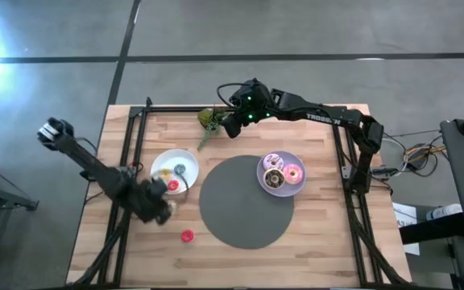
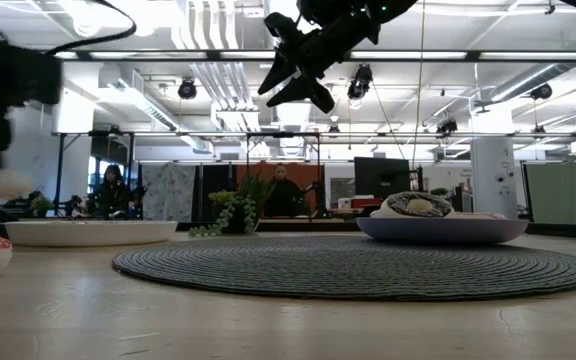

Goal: Pick & Place donuts
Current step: Put the small white donut on the white plate

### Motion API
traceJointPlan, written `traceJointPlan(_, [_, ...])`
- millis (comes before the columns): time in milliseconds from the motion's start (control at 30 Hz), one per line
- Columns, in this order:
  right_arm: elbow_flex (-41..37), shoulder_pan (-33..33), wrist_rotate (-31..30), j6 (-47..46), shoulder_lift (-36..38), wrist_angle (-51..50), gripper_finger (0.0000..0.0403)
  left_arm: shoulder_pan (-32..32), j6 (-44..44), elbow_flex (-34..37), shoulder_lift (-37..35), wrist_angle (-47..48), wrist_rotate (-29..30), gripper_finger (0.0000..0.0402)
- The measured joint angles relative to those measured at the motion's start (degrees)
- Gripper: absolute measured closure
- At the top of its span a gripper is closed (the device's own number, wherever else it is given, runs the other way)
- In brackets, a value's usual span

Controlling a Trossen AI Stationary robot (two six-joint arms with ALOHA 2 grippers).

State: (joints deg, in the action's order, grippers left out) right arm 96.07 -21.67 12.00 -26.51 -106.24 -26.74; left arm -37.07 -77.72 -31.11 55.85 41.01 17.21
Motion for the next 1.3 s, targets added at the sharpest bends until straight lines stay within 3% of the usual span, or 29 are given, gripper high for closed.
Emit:
traceJointPlan(133, [0.0, 0.0, 0.01, 0.23, 0.0, 0.38, 0.028, 8.89, 0.2, 2.16, -9.73, 5.76, 5.83, 0.0401])
traceJointPlan(333, [0.0, 0.0, -0.02, 0.23, 0.0, 0.55, 0.028, 28.58, 7.32, 4.3, -15.59, 10.03, 6.78, 0.0401])
traceJointPlan(567, [0.0, 0.0, -0.05, 0.17, 0.0, 0.5, 0.028, 50.83, 28.78, 4.39, -13.92, 8.77, -0.64, 0.0401])
traceJointPlan(667, [0.0, 0.0, -0.09, -0.04, 0.0, 0.48, 0.028, 56.87, 32.55, 5.19, -13.63, 5.87, -6.5, 0.0401])
traceJointPlan(733, [0.0, 0.0, -0.12, -0.06, 0.0, 0.5, 0.028, 58.62, 33.06, 5.32, -13.47, 4.97, -7.63, 0.0401])
traceJointPlan(933, [0.0, 0.0, -1.05, -0.05, 0.0, 0.5, 0.028, 59.1, 31.33, 5.39, -11.59, 2.18, -3.05, 0.0401])
traceJointPlan(1300, [0.01, 0.0, -1.65, -0.31, 0.0, 0.47, 0.028, 59.09, 31.27, 6.97, -5.36, -1.84, -2.83, 0.0387])
